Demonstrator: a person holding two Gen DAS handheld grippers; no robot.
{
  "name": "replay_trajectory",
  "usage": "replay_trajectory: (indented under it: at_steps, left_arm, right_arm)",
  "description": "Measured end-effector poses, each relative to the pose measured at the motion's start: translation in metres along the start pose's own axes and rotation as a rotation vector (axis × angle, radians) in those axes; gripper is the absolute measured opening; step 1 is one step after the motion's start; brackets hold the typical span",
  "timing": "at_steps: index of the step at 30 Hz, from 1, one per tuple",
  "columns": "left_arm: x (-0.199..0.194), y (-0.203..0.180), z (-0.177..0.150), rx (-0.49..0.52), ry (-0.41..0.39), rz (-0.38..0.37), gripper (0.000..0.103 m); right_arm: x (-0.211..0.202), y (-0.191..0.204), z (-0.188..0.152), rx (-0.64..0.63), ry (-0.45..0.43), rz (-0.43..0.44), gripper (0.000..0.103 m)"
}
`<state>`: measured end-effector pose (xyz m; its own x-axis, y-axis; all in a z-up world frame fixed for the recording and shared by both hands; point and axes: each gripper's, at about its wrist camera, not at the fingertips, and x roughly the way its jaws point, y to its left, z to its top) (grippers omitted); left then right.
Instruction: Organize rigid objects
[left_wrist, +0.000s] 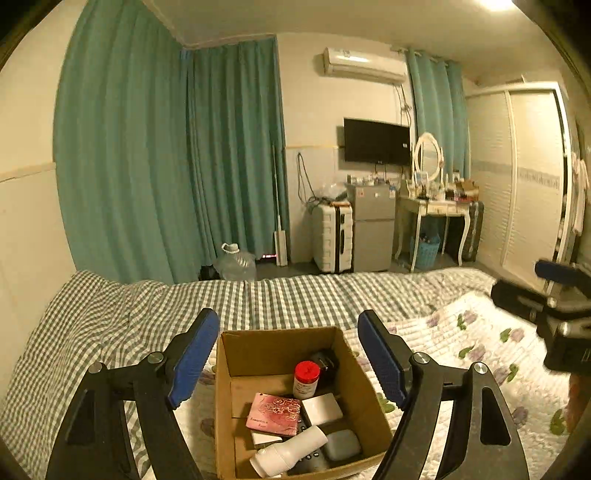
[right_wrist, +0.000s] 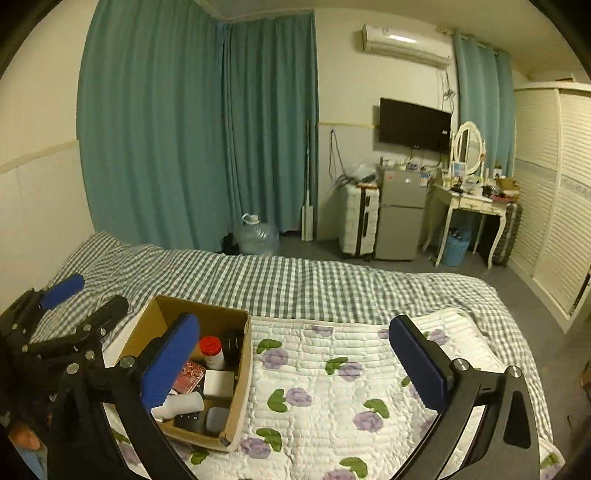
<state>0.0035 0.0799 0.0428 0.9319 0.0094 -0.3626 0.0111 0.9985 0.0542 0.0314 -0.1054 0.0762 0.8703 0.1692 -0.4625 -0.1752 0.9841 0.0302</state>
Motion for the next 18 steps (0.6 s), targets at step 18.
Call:
replay_trajectory:
  at_steps: [18]
  left_arm:
    - [-0.048, 0.016, -0.058, -0.018, -0.033, 0.023, 0.082]
  right_arm:
    - [-0.029, 0.023, -0.054, 0.016, -0.116, -0.023, 0.103]
